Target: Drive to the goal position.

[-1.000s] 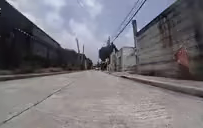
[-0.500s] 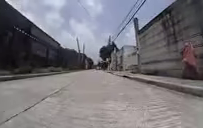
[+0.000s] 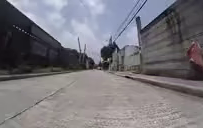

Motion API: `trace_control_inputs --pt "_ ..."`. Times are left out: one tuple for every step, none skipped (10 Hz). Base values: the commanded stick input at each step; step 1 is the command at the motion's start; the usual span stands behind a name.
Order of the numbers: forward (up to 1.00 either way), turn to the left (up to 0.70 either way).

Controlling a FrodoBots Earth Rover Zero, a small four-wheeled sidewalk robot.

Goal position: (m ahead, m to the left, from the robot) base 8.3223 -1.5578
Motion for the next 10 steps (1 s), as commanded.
trace_control_inputs --pt "0.50 0.01" --pt "0.50 0.01" --pt "0.50 0.01" --pt "0.50 0.01" --pt "0.50 0.01" --pt "0.50 0.01" --pt "0.50 0.01" --pt "0.50 0.01" --pt "0.50 0.01" --pt "0.50 0.01"
